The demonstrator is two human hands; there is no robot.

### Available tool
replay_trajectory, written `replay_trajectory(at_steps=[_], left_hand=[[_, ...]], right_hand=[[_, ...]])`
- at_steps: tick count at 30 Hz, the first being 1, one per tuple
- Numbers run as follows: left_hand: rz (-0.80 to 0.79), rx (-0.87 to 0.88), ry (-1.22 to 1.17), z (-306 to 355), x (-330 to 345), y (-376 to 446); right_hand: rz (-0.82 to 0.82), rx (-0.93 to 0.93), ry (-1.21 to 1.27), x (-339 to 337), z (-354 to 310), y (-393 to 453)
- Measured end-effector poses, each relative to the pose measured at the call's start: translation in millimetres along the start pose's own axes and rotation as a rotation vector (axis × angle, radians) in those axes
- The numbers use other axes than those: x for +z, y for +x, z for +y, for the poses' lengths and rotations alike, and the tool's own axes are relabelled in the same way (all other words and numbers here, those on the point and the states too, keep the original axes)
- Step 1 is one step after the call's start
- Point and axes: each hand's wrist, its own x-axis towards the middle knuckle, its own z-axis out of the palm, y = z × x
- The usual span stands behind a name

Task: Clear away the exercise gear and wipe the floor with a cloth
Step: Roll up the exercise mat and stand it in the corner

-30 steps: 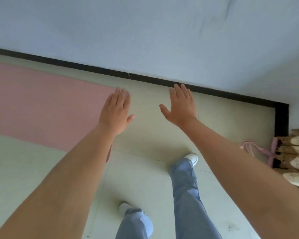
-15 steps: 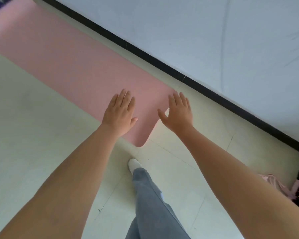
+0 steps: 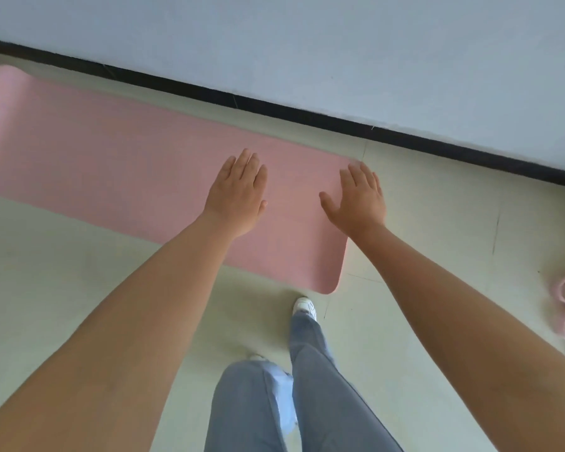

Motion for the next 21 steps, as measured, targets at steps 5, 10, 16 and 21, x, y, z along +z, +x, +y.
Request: replay_trajectory(at_steps=[5,10,16,21], left_hand=[[-0.089,0.141,0.033,-50.0,37.3,40.5],[-0.123,0.350,0.068,-81.7,81.7,94.5],[-0.168,0.471,0.058,-83.5,186.3,151.6],[-0.216,0.496,0.050,-48.6,307.4,198.5]], right_hand=[[-0.046,0.139,0.002,36.4,-21.2,25.7],[-0.026,0.417,0.107,92.9,-37.2,41.8],[-0.022,0.762,0.307,204.0,-47.2,54.0],[-0.047,0.923,0.395,324.4,3.2,81.3]])
